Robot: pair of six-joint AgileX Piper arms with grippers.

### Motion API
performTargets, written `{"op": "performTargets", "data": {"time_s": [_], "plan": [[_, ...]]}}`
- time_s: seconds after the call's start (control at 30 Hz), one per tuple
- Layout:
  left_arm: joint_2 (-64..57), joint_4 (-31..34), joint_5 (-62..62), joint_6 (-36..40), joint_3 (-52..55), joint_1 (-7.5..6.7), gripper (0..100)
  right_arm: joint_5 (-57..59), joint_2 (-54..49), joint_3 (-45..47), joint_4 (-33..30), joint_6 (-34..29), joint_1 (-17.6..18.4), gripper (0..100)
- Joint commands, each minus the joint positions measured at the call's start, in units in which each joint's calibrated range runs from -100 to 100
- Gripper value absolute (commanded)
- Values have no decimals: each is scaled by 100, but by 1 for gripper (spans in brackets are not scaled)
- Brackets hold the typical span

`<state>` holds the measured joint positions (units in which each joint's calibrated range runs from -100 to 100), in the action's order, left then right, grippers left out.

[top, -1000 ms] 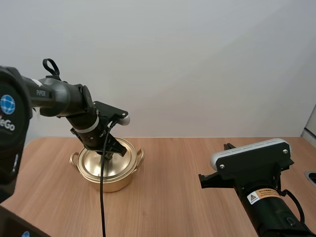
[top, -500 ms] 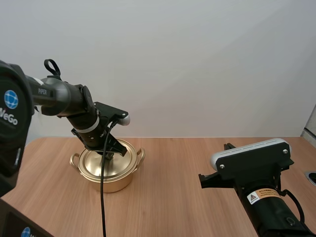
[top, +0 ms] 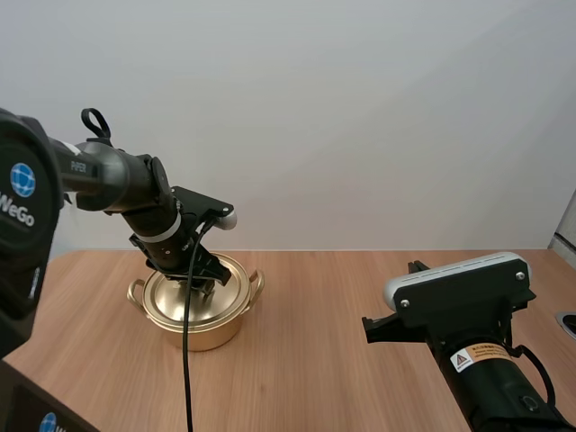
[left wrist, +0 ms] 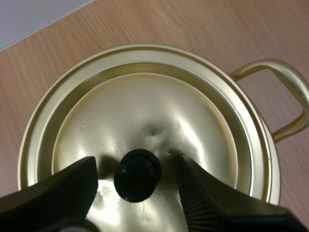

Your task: Open the pot, put the car inside, and close it

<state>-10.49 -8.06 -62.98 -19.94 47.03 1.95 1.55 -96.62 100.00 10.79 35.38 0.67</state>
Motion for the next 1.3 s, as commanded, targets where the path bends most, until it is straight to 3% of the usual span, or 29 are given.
{"op": "performTargets", "data": {"time_s": [0.0,0.43,0.77,1.0,1.27], "plan": [[2,-1,11,0,8,0,85,-6,-3,0,2,2,-1,0],[-1291,-213,567,29,-727,0,85,-6,-3,0,2,2,-1,0],[-3087,-1212,3428,455,-798,0,85,-6,-3,0,2,2,-1,0],[-4230,-1398,3388,1055,-690,0,85,-6,-3,0,2,2,-1,0],[-5187,-1398,2951,1090,-173,0,85,-6,-3,0,2,2,-1,0]]}}
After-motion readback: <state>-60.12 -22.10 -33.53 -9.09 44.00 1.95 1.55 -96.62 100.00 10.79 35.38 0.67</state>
